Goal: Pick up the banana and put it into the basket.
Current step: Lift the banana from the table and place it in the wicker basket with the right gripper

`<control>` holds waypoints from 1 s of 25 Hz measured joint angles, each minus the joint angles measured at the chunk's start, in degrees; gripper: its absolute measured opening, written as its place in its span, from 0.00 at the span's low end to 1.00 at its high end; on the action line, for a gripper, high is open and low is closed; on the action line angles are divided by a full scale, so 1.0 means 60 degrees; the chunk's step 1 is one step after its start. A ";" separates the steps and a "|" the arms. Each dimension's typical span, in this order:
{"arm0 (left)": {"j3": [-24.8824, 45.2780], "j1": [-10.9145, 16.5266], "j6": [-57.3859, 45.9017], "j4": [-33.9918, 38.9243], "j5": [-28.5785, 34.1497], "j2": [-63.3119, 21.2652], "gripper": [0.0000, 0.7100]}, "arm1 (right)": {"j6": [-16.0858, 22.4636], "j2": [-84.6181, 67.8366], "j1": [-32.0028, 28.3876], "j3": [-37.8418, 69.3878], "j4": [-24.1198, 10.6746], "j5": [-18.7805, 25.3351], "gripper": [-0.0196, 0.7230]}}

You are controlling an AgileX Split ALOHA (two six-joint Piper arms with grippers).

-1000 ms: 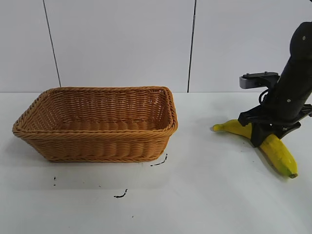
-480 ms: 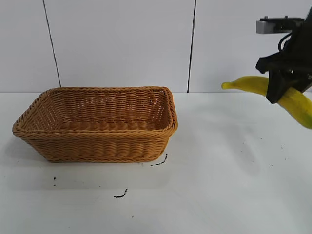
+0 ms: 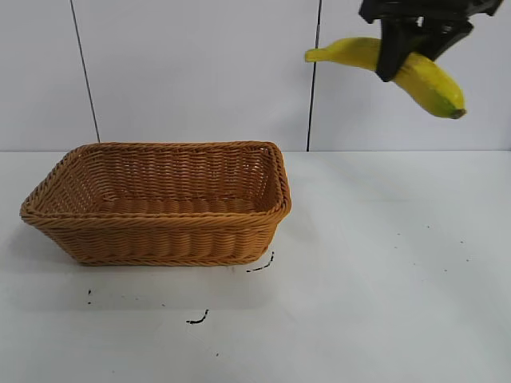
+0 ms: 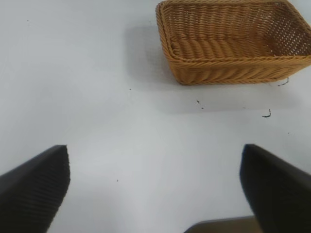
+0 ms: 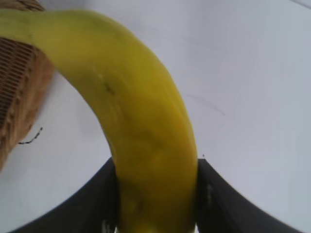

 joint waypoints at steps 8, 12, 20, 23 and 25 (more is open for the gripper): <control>0.0000 0.0000 0.0000 0.0008 0.0000 0.0000 0.97 | -0.1536 0.1461 0.1706 -0.1110 -0.0459 -0.0791 0.43; 0.0000 0.0000 0.0000 0.0008 0.0000 0.0000 0.97 | -0.2276 0.1762 0.2249 -0.1113 -0.0795 -0.1970 0.43; 0.0000 0.0000 0.0000 0.0008 0.0000 0.0000 0.97 | -0.2435 0.2523 0.2521 -0.1152 -0.0944 -0.3518 0.43; 0.0000 0.0000 0.0000 0.0008 0.0000 0.0000 0.97 | -0.2435 0.2835 0.2521 -0.1152 -0.0944 -0.3518 0.43; 0.0000 0.0000 0.0000 0.0008 0.0000 0.0000 0.97 | -0.2435 0.3018 0.2521 -0.1152 -0.0890 -0.3518 0.43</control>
